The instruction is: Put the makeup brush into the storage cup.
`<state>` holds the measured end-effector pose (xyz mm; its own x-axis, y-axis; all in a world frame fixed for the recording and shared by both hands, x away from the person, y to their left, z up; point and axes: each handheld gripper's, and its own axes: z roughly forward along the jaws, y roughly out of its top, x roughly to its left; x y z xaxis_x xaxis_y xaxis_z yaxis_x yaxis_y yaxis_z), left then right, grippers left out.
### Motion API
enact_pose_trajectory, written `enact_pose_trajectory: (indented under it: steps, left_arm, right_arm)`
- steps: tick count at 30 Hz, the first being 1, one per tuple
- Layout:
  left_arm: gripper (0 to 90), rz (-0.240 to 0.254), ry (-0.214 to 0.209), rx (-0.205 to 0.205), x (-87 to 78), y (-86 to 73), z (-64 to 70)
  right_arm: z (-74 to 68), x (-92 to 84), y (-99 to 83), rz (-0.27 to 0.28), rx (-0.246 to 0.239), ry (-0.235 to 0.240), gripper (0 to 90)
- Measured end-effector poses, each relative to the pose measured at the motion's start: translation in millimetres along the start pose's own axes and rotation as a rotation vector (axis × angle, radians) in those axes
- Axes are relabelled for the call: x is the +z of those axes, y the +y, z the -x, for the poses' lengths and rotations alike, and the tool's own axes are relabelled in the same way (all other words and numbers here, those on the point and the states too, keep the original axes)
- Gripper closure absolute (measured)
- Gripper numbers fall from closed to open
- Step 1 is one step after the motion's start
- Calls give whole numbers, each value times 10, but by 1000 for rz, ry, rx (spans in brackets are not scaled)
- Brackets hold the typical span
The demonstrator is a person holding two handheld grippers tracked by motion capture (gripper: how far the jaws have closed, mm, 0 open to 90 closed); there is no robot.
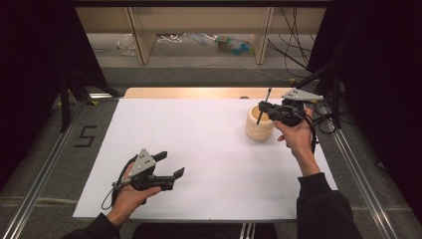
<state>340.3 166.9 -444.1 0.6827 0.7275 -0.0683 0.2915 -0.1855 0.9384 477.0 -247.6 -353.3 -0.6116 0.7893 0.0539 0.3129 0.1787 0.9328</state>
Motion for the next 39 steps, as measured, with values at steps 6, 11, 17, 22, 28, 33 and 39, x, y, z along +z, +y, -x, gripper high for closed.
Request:
enact_pose_trajectory:
  steps: [6,11,17,22,28,33,39]
  left_arm:
    - [177,2,-1,-1,1,0,-2]
    - [177,0,-1,9,2,1,-3]
    - [177,3,-11,15,7,1,-2]
    - [177,6,-12,4,12,1,5]
    - [177,3,-12,17,11,2,3]
    - [177,0,-7,19,4,8,7]
    - [177,-2,-9,19,7,3,9]
  right_arm:
    - [83,52,33,14,14,-18,838]
    - [140,82,34,7,20,-38,838]
    - [218,101,43,22,32,-52,838]
    - [294,126,47,19,52,-65,838]
    - [387,160,20,6,56,-92,838]
    - [431,196,-3,13,67,-97,838]
    - [456,250,-24,2,50,-105,838]
